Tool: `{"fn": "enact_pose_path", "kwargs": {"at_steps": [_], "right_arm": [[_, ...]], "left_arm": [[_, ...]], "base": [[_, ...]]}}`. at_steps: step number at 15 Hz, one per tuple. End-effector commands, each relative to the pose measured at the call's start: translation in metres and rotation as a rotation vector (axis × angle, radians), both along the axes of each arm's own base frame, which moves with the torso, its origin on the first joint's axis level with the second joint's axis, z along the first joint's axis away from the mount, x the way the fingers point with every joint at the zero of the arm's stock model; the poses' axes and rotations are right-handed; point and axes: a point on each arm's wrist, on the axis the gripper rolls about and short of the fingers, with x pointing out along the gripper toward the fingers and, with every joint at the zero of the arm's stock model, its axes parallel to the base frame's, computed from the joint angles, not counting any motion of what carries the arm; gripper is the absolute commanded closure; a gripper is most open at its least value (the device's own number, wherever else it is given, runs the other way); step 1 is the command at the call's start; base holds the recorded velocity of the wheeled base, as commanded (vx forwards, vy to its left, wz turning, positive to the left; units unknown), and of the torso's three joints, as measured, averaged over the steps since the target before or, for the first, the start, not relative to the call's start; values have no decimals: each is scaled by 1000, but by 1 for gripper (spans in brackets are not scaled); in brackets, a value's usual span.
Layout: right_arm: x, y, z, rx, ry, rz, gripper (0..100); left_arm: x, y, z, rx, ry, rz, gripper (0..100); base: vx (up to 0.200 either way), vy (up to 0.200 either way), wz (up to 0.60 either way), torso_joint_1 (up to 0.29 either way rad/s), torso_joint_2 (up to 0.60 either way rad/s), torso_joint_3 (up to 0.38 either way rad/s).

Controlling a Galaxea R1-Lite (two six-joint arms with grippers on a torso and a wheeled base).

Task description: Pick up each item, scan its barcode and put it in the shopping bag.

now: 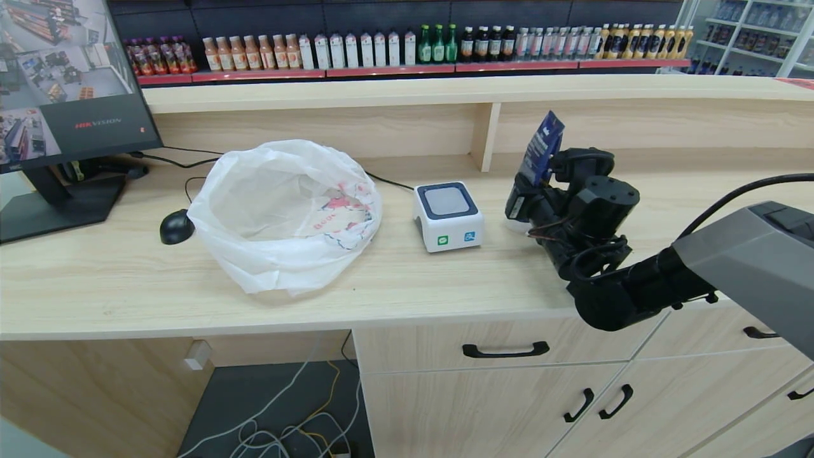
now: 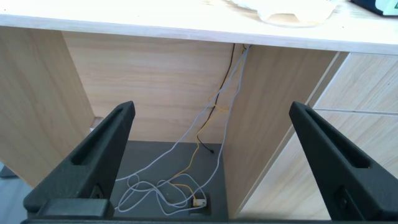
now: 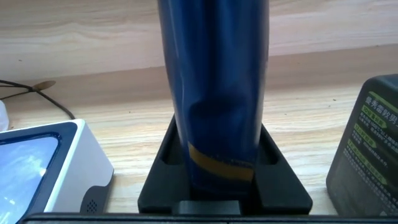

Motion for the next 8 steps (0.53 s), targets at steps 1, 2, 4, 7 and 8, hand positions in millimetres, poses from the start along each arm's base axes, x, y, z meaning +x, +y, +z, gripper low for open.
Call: {"fn": "enact_pose_path", "kwargs": {"at_steps": [1,2,4,7,8], "right_arm": [[-1,2,-2,-4,10,6,100],[-3,4,-2,-5,13,12,100],[-5,5,-4,-14,34,18,100],[-5,5,-4,-18,44,18,100],[-5,5,-3,-17,41,18,100]], "left_arm": [[0,0,0,0,0,1,0],[0,0,0,0,0,1,0],[0,0,0,0,0,1,0],[0,0,0,0,0,1,0],[0,0,0,0,0,1,0]], "base": [[0,0,0,0,0,0],[0,0,0,0,0,0],[0,0,0,0,0,0],[0,0,0,0,0,0],[0,0,0,0,0,0]]}}
